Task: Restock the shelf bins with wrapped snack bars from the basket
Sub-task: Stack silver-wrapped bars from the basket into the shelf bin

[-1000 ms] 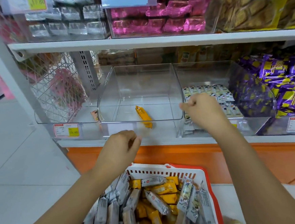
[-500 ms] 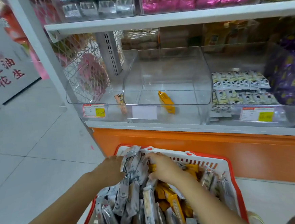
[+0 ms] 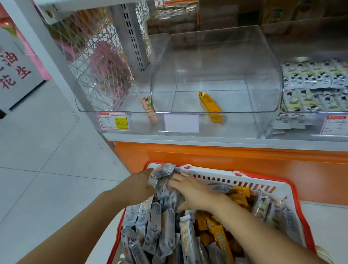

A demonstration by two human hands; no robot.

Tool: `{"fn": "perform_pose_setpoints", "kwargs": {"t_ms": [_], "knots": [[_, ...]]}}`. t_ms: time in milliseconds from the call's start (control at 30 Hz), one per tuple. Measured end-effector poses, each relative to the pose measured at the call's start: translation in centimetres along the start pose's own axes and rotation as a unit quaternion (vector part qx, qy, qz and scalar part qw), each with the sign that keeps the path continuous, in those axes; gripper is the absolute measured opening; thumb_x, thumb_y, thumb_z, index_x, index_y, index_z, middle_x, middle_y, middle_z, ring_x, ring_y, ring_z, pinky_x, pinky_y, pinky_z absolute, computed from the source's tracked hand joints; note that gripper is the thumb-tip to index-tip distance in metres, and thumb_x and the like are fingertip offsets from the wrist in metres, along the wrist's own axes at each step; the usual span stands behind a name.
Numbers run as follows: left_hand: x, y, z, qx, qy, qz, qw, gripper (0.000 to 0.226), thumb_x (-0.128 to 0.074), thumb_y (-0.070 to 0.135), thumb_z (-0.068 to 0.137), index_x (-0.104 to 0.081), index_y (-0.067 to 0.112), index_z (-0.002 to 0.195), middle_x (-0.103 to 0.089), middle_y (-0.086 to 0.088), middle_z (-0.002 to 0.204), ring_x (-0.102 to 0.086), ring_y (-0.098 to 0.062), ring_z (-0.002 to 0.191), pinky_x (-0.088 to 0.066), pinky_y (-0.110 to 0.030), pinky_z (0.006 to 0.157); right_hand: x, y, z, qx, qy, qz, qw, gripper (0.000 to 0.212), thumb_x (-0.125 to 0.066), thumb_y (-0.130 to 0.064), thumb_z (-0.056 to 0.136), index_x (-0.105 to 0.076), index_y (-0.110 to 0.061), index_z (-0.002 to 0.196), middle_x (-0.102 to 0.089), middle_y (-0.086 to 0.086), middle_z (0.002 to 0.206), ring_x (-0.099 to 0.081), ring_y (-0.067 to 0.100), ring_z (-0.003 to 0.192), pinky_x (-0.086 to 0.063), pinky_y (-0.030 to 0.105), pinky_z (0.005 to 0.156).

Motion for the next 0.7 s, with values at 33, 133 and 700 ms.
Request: {"fn": "perform_pose_setpoints", "kwargs": {"t_ms": [33,133,700], "knots": [[-0.2,-0.1,0.0,0.002,-0.006,-0.005,1.0,0.063,-0.049,0.024,0.095,-0.02,0.011,0.15,-0.048,-0.013,0.14,-0.053,-0.023,0.118,-0.042,-0.027,0.093,0.1,-0.1,0.1,0.012,0.001,-0.006,1.0,0.056,-0.082,-0.035,0.069,-0.052,-0.022,0.114,-0.048,-0.005,0.122,-0.039,0.016,0.113,-0.041,0.035,0.092],[-0.9,-0.6,0.1,0.007,-0.022,-0.026,0.999,0.058,-0.053,0.024,0.091,-0.032,0.012,0.144,-0.06,-0.008,0.119,-0.061,-0.018,0.099,-0.048,-0.028,0.083,0.5,0.1,-0.2,0.031,0.031,0.002,0.999,0.055,-0.079,-0.037,0.072,-0.057,-0.022,0.121,-0.052,-0.006,0.123,-0.038,0.013,0.115,-0.038,0.032,0.098],[-0.8,0.1,0.1,0.014,-0.003,-0.011,1.0,0.04,-0.047,0.025,0.097,-0.042,0.011,0.135,-0.056,-0.012,0.124,-0.056,-0.022,0.106,-0.045,-0.028,0.084,-1.2,-0.4,0.1,0.028,0.019,-0.158,0.987,0.076,-0.073,-0.021,0.081,-0.033,-0.019,0.146,-0.023,0.011,0.151,-0.015,0.03,0.141,-0.018,0.043,0.115]]}}
Point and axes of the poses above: each hand's wrist, its own z-axis towards the middle knuckle, its own x-axis out of the back of the hand, y = z × x, the point moved 9 cm from there along z, towards the middle knuckle
